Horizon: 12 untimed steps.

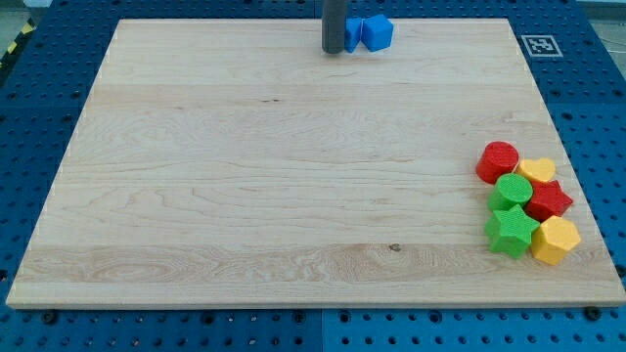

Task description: Place your arm towards right center

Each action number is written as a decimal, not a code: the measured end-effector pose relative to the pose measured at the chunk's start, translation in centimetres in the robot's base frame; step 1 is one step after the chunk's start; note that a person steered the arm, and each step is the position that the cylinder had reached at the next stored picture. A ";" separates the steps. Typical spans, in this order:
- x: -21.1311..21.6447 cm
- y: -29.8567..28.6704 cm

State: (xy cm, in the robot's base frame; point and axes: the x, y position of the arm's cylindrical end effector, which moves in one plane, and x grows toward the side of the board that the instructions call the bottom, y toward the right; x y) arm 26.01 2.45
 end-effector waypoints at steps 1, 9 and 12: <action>0.8 0.0; 7.3 10.5; 7.3 12.7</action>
State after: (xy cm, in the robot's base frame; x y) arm 33.31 15.13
